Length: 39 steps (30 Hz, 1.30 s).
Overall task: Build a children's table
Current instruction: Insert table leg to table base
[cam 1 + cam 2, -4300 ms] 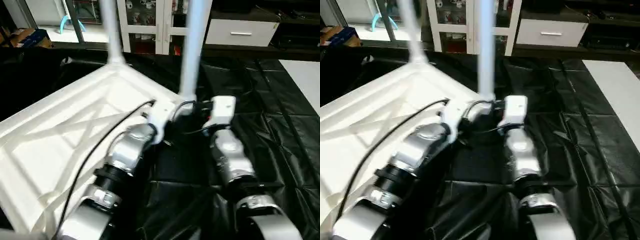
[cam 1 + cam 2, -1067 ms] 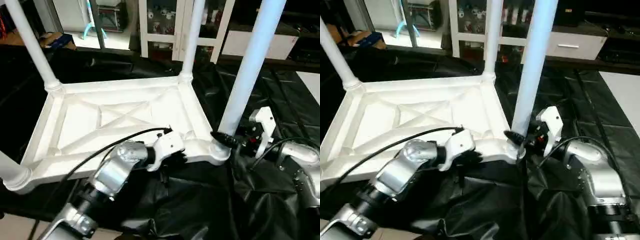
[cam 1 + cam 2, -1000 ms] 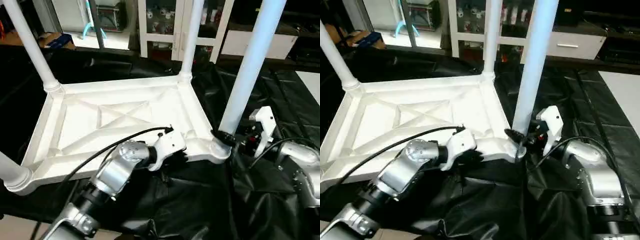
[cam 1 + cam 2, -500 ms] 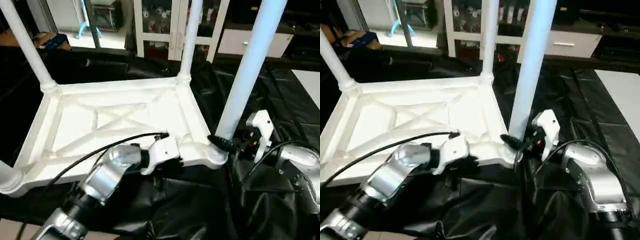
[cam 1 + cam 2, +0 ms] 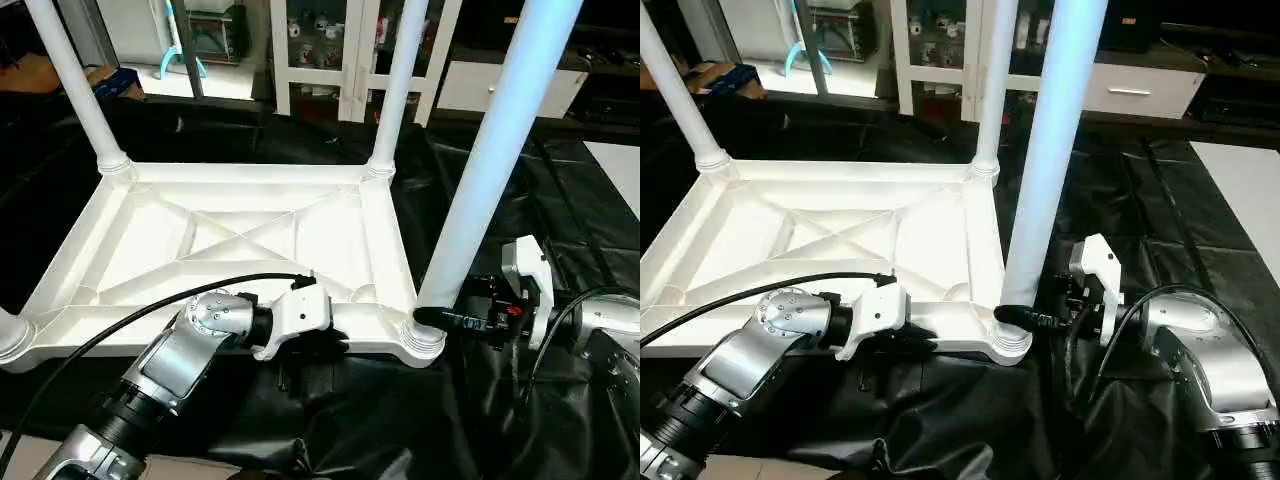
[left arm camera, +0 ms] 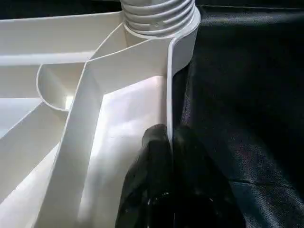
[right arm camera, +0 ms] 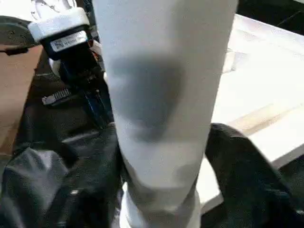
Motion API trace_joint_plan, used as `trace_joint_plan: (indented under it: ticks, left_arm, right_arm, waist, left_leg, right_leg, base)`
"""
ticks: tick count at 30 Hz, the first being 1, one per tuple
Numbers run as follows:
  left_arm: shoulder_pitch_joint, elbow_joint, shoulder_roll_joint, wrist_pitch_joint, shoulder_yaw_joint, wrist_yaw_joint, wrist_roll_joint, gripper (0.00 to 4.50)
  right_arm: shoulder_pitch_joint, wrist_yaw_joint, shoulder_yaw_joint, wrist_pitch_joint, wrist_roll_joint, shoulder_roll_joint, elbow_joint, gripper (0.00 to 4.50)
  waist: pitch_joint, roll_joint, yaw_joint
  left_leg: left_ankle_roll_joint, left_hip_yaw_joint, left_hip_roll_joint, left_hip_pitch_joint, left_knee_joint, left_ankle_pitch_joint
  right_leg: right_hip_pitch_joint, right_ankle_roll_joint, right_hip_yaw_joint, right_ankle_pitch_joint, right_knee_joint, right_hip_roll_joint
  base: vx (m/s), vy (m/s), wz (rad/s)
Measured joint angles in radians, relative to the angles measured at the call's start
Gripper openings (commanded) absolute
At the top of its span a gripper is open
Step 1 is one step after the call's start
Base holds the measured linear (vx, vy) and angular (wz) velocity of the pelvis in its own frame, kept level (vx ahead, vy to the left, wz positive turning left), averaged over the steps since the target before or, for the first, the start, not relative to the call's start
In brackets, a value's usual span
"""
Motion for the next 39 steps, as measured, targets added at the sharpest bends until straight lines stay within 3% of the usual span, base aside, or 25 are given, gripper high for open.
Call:
trace_joint_plan:
  ticks: [16,26,39]
  left_arm:
    - [0.000,0.013,-0.002,-0.036,-0.003,0.004,0.014,0.00]
    - [-0.005,0.017,0.009,-0.044,-0.010,0.000,0.015,0.00]
    - [-0.011,0.024,0.009,-0.062,-0.008,0.002,0.014,0.00]
  right_arm:
    - [-0.033,0.002,0.047,-0.039,-0.038,0.026,0.033,2.89]
    - [-0.044,0.024,0.047,0.005,-0.004,0.028,0.040,1.94]
    - [-0.019,-0.013,0.002,0.070,0.046,0.063,0.023,1.90]
  waist:
    - [0.000,0.000,0.002]
    - [0.000,0.000,0.003]
    - [0.000,0.000,0.006]
  left_leg:
    - [0.000,0.000,0.000,0.000,0.000,0.000]
    - [0.000,0.000,0.001,0.000,0.000,0.000]
    - [-0.001,-0.001,0.000,0.001,0.000,0.000]
  right_leg:
    - [-0.001,0.000,0.000,0.000,0.003,0.000]
    - [-0.001,0.000,-0.001,0.000,0.004,0.000]
    - [-0.001,0.000,0.000,0.000,0.004,0.000]
  base:
    - [0.000,0.000,0.00]
    - [0.000,0.000,0.00]
    - [0.000,0.000,0.00]
